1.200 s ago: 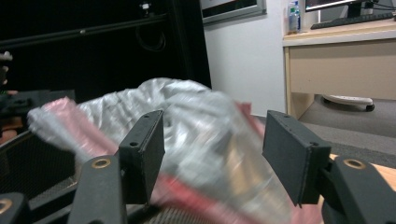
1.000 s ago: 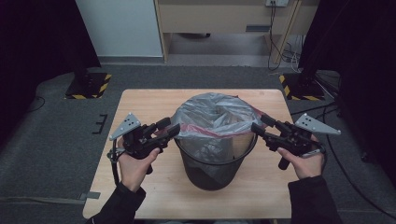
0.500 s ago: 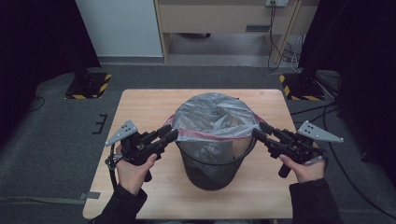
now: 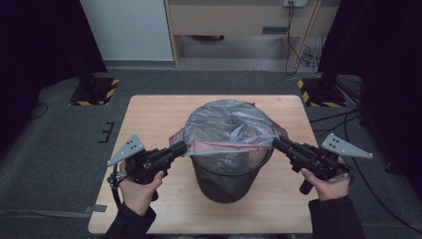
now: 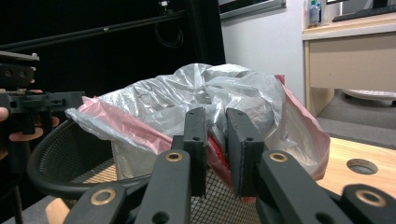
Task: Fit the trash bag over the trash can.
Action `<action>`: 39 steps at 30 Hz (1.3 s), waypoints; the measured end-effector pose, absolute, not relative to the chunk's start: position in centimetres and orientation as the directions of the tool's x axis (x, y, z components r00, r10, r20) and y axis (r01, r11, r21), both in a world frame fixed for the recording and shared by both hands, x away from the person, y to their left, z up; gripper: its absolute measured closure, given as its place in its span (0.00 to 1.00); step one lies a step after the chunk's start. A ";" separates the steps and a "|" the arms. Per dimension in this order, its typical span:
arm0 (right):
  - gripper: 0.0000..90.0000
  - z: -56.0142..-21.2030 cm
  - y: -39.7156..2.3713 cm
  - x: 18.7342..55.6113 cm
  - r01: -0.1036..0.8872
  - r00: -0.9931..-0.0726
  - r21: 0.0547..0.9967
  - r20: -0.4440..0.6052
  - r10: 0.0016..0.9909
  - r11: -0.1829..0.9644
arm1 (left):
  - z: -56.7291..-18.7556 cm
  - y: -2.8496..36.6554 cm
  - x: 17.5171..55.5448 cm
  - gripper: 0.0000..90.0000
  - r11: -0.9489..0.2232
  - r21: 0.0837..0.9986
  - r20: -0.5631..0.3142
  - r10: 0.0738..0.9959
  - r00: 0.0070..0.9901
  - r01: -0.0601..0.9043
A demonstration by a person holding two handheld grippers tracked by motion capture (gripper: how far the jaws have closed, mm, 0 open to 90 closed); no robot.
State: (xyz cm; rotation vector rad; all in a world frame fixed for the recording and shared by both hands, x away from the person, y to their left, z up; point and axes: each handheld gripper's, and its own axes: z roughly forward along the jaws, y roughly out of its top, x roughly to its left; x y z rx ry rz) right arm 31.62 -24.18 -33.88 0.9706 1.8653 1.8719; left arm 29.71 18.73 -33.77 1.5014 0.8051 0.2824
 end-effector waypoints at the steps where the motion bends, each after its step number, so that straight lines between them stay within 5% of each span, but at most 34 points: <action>1: 0.86 -33.9 -24.2 31.5 0.237 -0.716 0.966 0.242 0.655 -0.098 | -33.8 18.7 29.6 0.98 0.098 0.947 -0.297 0.627 0.720 0.306; 12: 0.92 -34.1 -24.8 30.0 0.258 -0.749 0.962 0.259 0.610 -0.091 | -34.9 18.7 27.6 0.98 0.078 0.956 -0.274 0.578 0.769 0.282; 20: 0.80 -34.6 -24.7 29.7 0.253 -0.754 0.960 0.274 0.596 -0.121 | -36.1 18.6 27.7 0.98 0.088 0.957 -0.275 0.573 0.773 0.276; 28: 0.92 -34.9 -24.7 29.0 0.254 -0.781 0.961 0.271 0.563 -0.110 | -36.3 18.3 27.4 0.98 0.045 0.969 -0.223 0.579 0.784 0.242; 39: 0.93 -36.3 -24.8 28.5 0.286 -0.800 0.946 0.325 0.505 -0.155 | -37.3 17.1 27.1 0.99 -0.012 0.971 -0.192 0.554 0.810 0.238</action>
